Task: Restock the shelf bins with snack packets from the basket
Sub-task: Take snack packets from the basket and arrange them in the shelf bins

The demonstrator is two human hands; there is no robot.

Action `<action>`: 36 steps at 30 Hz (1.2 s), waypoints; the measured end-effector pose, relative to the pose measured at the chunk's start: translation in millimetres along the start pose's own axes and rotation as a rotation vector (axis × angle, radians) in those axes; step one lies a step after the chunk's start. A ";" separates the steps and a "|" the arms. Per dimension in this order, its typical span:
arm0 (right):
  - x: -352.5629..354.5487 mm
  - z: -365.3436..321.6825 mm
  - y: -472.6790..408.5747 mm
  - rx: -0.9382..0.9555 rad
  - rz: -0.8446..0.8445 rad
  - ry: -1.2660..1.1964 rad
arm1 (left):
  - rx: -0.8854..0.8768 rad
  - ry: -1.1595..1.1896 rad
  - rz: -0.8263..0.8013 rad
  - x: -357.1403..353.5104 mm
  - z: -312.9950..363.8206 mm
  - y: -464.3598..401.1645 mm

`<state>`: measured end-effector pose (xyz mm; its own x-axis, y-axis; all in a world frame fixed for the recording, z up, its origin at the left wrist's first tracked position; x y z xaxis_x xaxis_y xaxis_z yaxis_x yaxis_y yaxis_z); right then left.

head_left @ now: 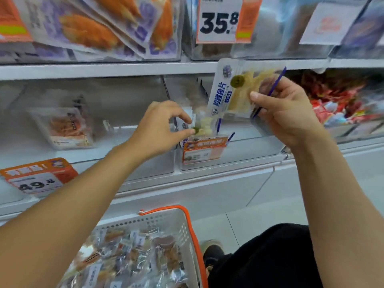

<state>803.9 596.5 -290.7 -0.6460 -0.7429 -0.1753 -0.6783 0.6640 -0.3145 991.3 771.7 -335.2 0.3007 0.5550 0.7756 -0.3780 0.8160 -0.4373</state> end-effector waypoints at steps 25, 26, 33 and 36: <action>-11.5 65.7 -22.1 -0.353 -0.400 0.873 | -0.164 -0.212 -0.154 5.3 4.0 -24.7; -9.1 62.2 -21.0 -0.375 -0.374 0.806 | -0.165 -0.216 -0.151 4.7 3.7 -23.6; -14.9 51.0 -14.4 -0.429 -0.260 0.566 | -0.151 -0.309 -0.069 -0.6 9.5 -18.5; -21.9 53.8 -10.7 -0.417 -0.240 0.685 | -0.124 -0.273 -0.030 2.1 12.4 -13.6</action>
<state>844.1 601.1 -333.7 -0.4459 -0.7419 0.5007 -0.8113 0.5713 0.1239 986.2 759.8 -322.0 0.0574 0.4799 0.8755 -0.2574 0.8544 -0.4514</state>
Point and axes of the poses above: each hand's wrist, its own y-axis away from the middle knuckle, its own x-axis out of the back of the hand, z = x × y, the point moved 2 cm from there along -y, towards the middle knuckle, and after that the axes turned 1 degree about -y, right-handed, at the moved point
